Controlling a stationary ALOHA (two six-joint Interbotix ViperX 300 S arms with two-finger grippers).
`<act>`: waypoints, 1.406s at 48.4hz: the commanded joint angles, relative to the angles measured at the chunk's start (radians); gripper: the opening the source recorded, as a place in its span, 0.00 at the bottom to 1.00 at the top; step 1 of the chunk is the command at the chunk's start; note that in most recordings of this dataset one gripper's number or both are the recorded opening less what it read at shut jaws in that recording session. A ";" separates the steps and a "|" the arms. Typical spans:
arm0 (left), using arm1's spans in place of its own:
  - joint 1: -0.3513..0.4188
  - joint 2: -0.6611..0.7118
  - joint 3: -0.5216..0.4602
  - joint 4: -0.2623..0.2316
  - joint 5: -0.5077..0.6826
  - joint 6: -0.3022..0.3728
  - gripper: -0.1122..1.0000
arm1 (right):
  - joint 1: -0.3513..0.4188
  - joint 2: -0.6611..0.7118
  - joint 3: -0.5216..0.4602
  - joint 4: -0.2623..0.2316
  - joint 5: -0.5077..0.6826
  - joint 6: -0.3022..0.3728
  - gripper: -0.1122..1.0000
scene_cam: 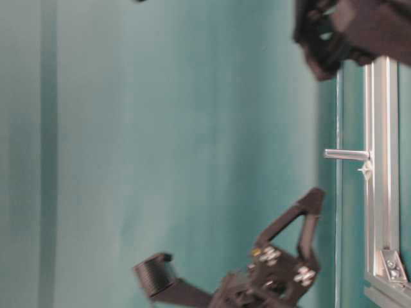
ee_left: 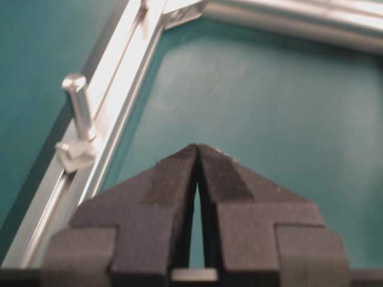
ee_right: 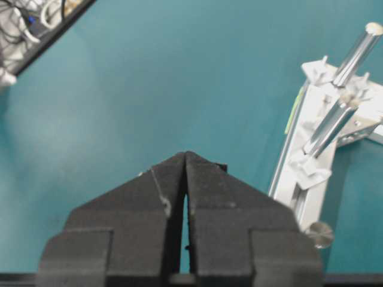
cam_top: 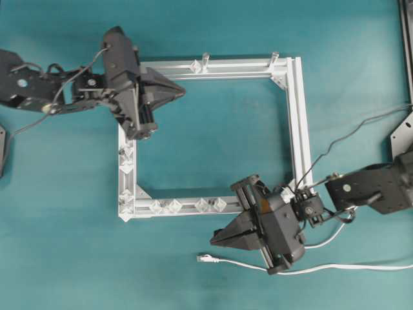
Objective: Move the cable alternately left and right between 8 closely spaced pins so it hooks onto each one.
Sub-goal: 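Move the left arm aside and lower the right gripper to the cable plug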
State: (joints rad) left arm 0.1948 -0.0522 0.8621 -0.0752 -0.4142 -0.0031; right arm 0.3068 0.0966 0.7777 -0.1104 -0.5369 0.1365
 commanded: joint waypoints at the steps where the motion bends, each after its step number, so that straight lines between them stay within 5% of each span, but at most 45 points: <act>1: -0.012 -0.074 0.006 0.003 0.003 -0.005 0.10 | 0.008 -0.058 -0.040 -0.003 0.101 0.035 0.10; 14: -0.031 -0.230 0.103 0.003 0.043 -0.006 0.10 | 0.037 -0.074 -0.158 -0.003 0.494 0.123 0.10; 24: -0.032 -0.330 0.155 0.003 0.098 -0.002 0.10 | 0.043 -0.064 -0.213 -0.003 0.669 0.152 0.11; 38: -0.031 -0.439 0.235 0.003 0.143 -0.002 0.10 | 0.046 -0.038 -0.259 -0.002 0.712 0.262 0.58; 53: -0.031 -0.632 0.362 0.003 0.149 0.000 0.10 | 0.077 0.040 -0.344 -0.002 0.749 0.373 0.58; 68: -0.032 -0.989 0.492 0.003 0.314 -0.003 0.10 | 0.084 0.127 -0.422 -0.002 0.867 0.380 0.59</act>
State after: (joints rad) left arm 0.1641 -0.9541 1.3438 -0.0767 -0.1503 -0.0046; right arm 0.3866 0.2286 0.3942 -0.1104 0.3145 0.5154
